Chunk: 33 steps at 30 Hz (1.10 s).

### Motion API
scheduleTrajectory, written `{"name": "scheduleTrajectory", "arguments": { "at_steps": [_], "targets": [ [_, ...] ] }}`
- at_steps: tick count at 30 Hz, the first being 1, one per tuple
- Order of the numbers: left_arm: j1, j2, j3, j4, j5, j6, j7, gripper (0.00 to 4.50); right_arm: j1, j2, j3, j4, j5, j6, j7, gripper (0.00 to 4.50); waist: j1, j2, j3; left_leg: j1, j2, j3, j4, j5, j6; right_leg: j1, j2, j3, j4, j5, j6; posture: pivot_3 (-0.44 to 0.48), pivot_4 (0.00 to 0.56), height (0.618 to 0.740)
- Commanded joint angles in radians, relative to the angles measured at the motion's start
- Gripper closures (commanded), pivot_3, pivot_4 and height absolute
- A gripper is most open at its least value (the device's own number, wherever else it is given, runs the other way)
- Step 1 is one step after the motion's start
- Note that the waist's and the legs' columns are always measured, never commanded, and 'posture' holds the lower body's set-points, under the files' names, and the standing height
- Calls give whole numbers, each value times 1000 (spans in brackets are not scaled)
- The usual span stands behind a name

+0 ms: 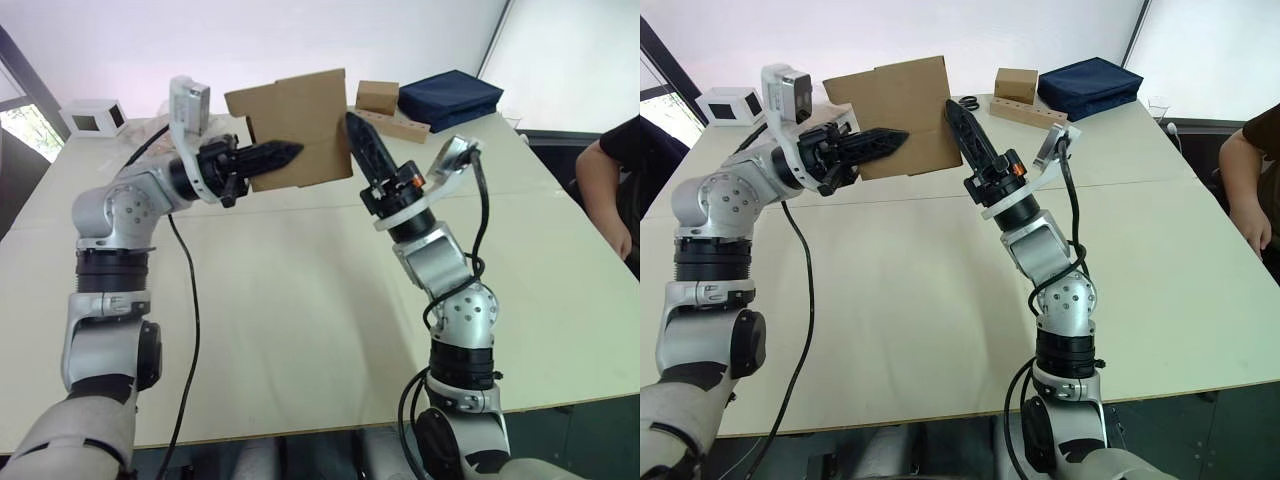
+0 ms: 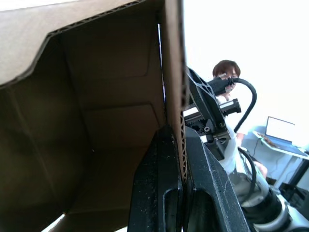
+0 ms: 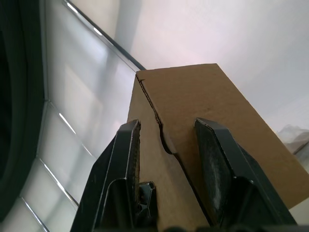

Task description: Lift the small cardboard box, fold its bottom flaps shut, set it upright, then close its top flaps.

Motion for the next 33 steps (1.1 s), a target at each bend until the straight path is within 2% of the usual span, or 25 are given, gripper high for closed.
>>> {"name": "scheduleTrajectory", "arguments": {
  "at_steps": [1, 7, 16, 22, 25, 27, 28, 33],
  "targets": [
    [-13, -19, 12, -19, -14, -11, 7, 4500, 1, 35, 29, -43, 20, -3, 1, 2718, 0, 0, 0, 0, 0, 0, 0, 0, 0, 0, 0, 0, 0, 0, 0, 0, 150, 740],
    [-11, -20, 5, -35, -16, 5, -4, 4500, 36, 3, 37, -80, 20, 24, 5, 2718, -1, 0, 0, 0, 0, 0, 0, 0, 0, 0, 0, 0, 0, 0, 0, 0, 150, 740],
    [-16, 3, 1, -53, -22, 38, -34, 4500, 59, -121, -48, -104, 114, 66, 20, 2718, -1, 0, 0, 0, 0, 0, 0, 0, 0, 0, 0, 0, 0, 0, 0, 0, 150, 740],
    [-10, 6, 6, -59, -35, 57, -35, 4500, 56, -135, -99, -79, 177, 52, 8, 2718, 0, 0, 0, 0, 0, 0, 0, 0, 0, 0, 0, 0, 0, 0, 0, 0, 150, 740],
    [-5, 6, 10, -64, -41, 68, -30, 4500, 50, -133, -92, -66, 140, 36, 6, 3478, 0, 0, 0, 0, 0, 0, 0, 0, 0, 0, 0, 0, 0, 0, 0, 0, 150, 740],
    [-1, 4, 12, -69, -43, 75, -26, 4500, 50, -131, -80, -62, 116, 27, 9, 4318, 0, 0, 0, 0, 0, 0, 0, 0, 0, 0, 0, 0, 0, 0, 0, 0, 150, 740],
    [0, 4, 13, -71, -44, 78, -24, 4500, 50, -129, -75, -61, 107, 24, 10, 4462, 0, 0, 0, 0, 0, 0, 0, 0, 0, 0, 0, 0, 0, 0, 0, 0, 150, 740],
    [6, 2, 11, -84, -51, 91, -18, 4500, 54, -128, -37, -58, 67, 25, 21, 4462, -1, 0, 0, 0, 0, 0, 0, 0, 0, 0, 0, 0, 0, 0, 0, 0, 150, 740]
  ]
}}
